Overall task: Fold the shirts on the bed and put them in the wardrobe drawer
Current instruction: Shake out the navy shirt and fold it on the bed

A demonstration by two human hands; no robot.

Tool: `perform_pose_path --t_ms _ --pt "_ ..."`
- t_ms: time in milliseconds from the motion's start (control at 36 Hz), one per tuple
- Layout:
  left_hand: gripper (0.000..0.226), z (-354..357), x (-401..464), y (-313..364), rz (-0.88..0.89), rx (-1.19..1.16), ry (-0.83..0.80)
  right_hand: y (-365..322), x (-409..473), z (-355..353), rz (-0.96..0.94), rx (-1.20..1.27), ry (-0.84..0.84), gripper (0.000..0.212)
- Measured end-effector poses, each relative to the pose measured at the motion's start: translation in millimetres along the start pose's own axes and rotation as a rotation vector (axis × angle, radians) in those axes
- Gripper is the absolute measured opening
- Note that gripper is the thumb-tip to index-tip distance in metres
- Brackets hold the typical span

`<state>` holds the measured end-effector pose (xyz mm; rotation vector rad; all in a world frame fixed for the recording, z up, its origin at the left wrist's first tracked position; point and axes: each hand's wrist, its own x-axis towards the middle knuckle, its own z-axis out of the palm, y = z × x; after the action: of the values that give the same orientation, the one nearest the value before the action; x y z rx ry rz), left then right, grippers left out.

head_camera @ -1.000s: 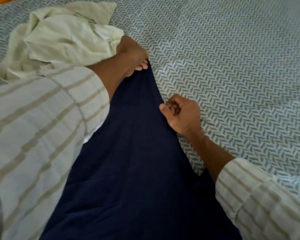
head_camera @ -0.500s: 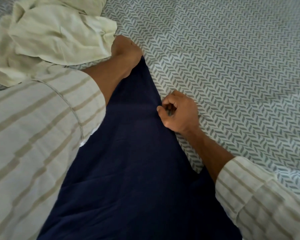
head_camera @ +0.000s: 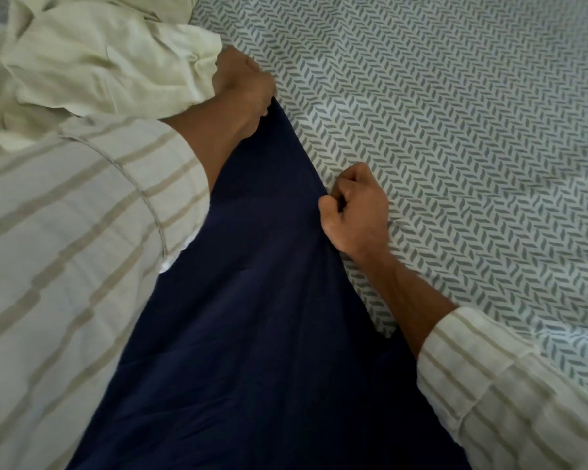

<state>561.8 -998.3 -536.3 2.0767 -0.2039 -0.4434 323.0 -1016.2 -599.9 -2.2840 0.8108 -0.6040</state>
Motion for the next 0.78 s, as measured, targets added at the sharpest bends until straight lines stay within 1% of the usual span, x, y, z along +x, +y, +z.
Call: perform_pose_path --t_ms 28,83,167,250,278,333,389,444,472,500,528,556,583,611,694,778 --pt "0.026 1 -1 -2 -0.030 -0.024 -0.022 -1 0 0 0.017 -0.031 -0.012 0.025" --pt "0.026 5 -5 -8 0.002 -0.022 -0.029 -2 0 1 0.043 -0.074 -0.029 0.027" --pt "0.021 5 -18 -12 0.212 0.148 -0.002 -3 1 0 0.050 -0.121 -0.040 0.026" --pt "0.031 -6 -48 -13 0.442 0.404 -0.026 -3 2 0 0.026 -0.119 -0.046 0.026" --pt "0.033 -14 -67 -14 0.503 0.461 -0.034 -4 2 0 0.013 -0.122 -0.047 0.026" --pt "0.027 -34 -109 -24 0.568 0.556 -0.069 -5 2 -1 0.001 -0.124 -0.048 0.025" --pt "0.021 -59 -159 -44 0.566 0.622 -0.183 -4 1 -1 -0.002 -0.116 -0.042 0.023" --pt "0.026 -81 -213 -66 0.519 0.763 -0.367 -5 2 -3 0.005 -0.116 -0.051 0.021" --pt "0.035 -86 -238 -78 0.457 0.893 -0.487 -6 2 -4 0.008 -0.109 -0.069 0.022" --pt "0.049 -88 -258 -89 0.395 1.030 -0.608 -6 2 -4 0.013 -0.105 -0.087 0.024" --pt "0.071 -87 -272 -98 0.347 1.127 -0.704 -7 1 -6 0.019 -0.101 -0.105 0.027" --pt "0.091 -84 -281 -106 0.314 1.167 -0.765 -8 0 -8 0.025 -0.103 -0.116 0.030" --pt "0.103 -80 -286 -109 0.300 1.163 -0.784 -11 0 -11 0.034 -0.109 -0.120 0.034" --pt "0.108 -77 -286 -111 0.306 1.144 -0.772 -12 -1 -15 0.047 -0.123 -0.124 0.037" --pt "0.107 -76 -285 -112 0.352 1.110 -0.727 -21 -15 -19 0.139 -0.108 -0.130 0.038" --pt "0.109 -86 -291 -116 0.346 1.101 -0.734 -34 -49 -27 0.183 0.004 -0.221 0.041"
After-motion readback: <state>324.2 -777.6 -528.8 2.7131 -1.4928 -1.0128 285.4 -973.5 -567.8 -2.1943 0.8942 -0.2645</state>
